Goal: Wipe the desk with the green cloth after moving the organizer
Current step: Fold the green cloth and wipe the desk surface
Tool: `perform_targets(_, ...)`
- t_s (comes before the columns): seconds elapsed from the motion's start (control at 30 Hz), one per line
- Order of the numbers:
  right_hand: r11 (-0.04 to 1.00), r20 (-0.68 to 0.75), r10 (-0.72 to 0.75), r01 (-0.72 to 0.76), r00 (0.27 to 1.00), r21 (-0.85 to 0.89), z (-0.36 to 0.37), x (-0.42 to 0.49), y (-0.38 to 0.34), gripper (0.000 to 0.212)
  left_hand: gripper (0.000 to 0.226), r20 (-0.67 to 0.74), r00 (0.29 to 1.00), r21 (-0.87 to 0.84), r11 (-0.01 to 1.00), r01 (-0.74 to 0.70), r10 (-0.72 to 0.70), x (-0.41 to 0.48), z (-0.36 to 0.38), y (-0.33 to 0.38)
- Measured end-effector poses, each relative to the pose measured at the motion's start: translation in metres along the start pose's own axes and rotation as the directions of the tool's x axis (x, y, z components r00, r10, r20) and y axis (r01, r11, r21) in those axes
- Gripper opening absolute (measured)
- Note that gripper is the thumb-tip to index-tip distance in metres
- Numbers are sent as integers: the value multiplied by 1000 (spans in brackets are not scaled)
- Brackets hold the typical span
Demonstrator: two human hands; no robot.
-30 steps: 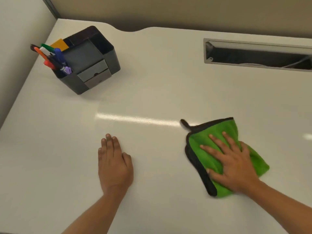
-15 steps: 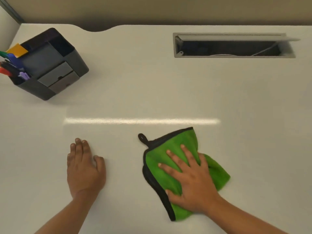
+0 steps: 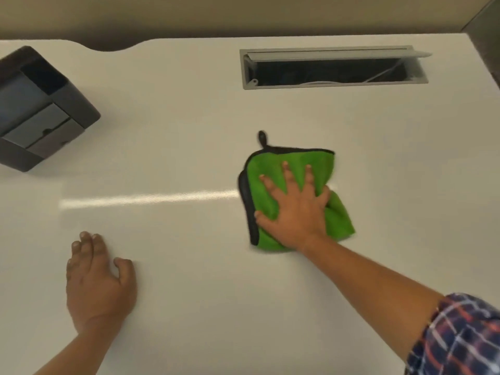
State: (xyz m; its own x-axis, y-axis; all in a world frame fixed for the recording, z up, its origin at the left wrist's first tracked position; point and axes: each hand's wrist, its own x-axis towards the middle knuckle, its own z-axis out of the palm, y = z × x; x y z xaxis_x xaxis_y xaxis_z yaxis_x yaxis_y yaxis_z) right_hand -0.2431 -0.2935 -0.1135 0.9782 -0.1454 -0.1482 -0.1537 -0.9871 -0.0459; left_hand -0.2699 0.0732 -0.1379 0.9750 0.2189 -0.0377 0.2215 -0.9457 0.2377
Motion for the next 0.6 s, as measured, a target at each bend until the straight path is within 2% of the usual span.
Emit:
perform_targets(0.13,959,-16,-282,282,959,25,20,-82,-5,83,66,4,1000,0,1000,22,-22,1,1,-2)
perform_targets(0.2,941,14,-337,337,941,9,30,-123,23,85,66,2,1000,-3,1000,24,-24,1,1,-2)
perform_targets(0.27,946,36,-323,323,946,-12,30,-143,66,87,66,5,1000,-4,1000,30,-30,1,0,-1)
perform_targets(0.33,968,38,-247,248,968,-35,22,-139,111,89,67,1,1000,-9,1000,22,-22,0,0,0)
perform_targets(0.43,998,11,-22,22,1000,-61,6,-96,153,85,68,-7,1000,-20,1000,16,-16,0,-2,2)
perform_targets(0.53,970,-11,242,-242,970,7,-4,-32,151,80,69,-9,1000,-21,1000,5,-5,0,-3,3)
perform_targets(0.6,936,-3,349,-348,937,53,-7,9,133,82,69,0,1000,-26,1000,11,-11,0,-4,5)
